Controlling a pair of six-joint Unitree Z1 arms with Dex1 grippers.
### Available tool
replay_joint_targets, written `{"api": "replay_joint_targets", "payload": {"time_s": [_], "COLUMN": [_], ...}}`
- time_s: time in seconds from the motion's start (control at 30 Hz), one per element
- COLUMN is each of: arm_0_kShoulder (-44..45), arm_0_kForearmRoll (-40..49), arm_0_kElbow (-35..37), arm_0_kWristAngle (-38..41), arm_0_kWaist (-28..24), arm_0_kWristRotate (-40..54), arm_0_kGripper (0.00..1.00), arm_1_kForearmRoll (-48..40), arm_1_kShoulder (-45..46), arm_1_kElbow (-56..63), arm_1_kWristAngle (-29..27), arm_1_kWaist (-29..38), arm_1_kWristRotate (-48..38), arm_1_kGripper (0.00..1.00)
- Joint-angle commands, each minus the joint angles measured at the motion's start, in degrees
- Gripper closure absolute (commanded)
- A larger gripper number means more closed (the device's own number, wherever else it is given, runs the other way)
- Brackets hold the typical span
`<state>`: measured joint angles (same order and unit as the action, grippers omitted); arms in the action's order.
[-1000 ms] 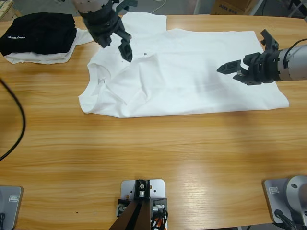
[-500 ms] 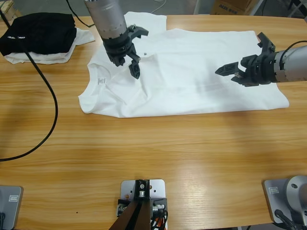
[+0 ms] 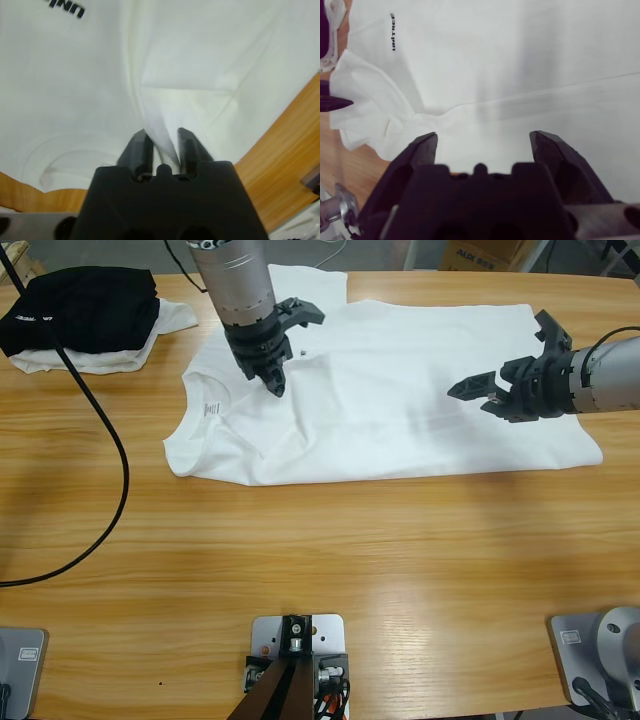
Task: Fold clothes
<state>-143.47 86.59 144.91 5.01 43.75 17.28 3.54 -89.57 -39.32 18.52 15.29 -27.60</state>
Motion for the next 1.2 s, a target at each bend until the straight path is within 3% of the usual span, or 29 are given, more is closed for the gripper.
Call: {"api": "replay_joint_targets", "payload": {"time_s": [0.03, 0.17, 0.27, 0.4, 0.8, 1.2], "arm_0_kShoulder": [-0.04, 1.77, 3.57, 4.81, 8.94, 7.4], "arm_0_kForearmRoll": [8.47, 8.5, 8.42, 8.36, 8.33, 7.8], "arm_0_kElbow": [-0.33, -0.25, -0.53, -0.95, -1.09, -1.6], "arm_0_kWristAngle": [-0.62, -2.45, -5.68, -6.44, -11.5, -12.08], "arm_0_kWaist": [0.9, 1.6, 2.39, 3.53, 4.59, 6.49], "arm_0_kWristRotate": [0.88, 1.99, 9.84, 13.29, 16.05, 17.81], "arm_0_kGripper": [1.0, 1.0, 1.0, 1.0, 1.0, 1.0], "arm_1_kForearmRoll": [-0.73, -0.73, -0.73, -0.73, -0.73, -1.2], "arm_1_kShoulder": [-1.4, -1.05, -1.1, -1.29, -1.13, -2.82], "arm_1_kElbow": [2.06, 2.2, 2.2, 2.15, 2.3, 2.3], "arm_1_kWristAngle": [0.56, 0.47, 0.47, 0.47, 0.47, 0.78], "arm_1_kWaist": [0.53, 0.53, 0.53, 0.53, 0.53, 0.53], "arm_1_kWristRotate": [0.35, 0.35, 0.35, 0.35, 0.35, 0.61], "arm_1_kGripper": [0.243, 0.244, 0.243, 0.244, 0.243, 0.243]}}
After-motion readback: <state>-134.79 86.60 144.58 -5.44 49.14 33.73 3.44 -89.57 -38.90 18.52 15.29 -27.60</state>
